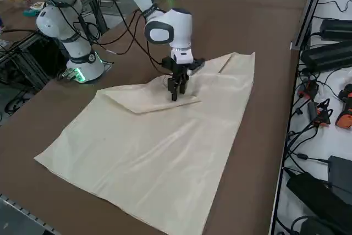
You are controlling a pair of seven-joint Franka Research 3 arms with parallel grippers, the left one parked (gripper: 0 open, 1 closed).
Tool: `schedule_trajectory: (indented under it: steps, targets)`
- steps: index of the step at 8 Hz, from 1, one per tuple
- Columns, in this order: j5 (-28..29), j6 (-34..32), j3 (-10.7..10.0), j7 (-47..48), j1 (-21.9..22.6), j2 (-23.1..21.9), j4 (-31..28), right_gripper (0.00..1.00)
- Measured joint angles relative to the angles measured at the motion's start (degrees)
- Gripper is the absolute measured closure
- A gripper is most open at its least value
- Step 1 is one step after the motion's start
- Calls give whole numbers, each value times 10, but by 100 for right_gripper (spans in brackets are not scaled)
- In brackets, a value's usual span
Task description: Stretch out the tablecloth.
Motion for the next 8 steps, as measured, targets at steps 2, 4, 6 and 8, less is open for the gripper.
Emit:
schedule_trajectory:
  steps: [2, 4, 6, 8]
  targets:
    - [0, 2, 0, 0, -3, 1, 0, 25]
    - [0, 3, 0, 0, -5, 1, 1, 35]
    - [0, 3, 0, 0, -6, 1, 2, 62]
    - [0, 3, 0, 0, -9, 1, 2, 75]
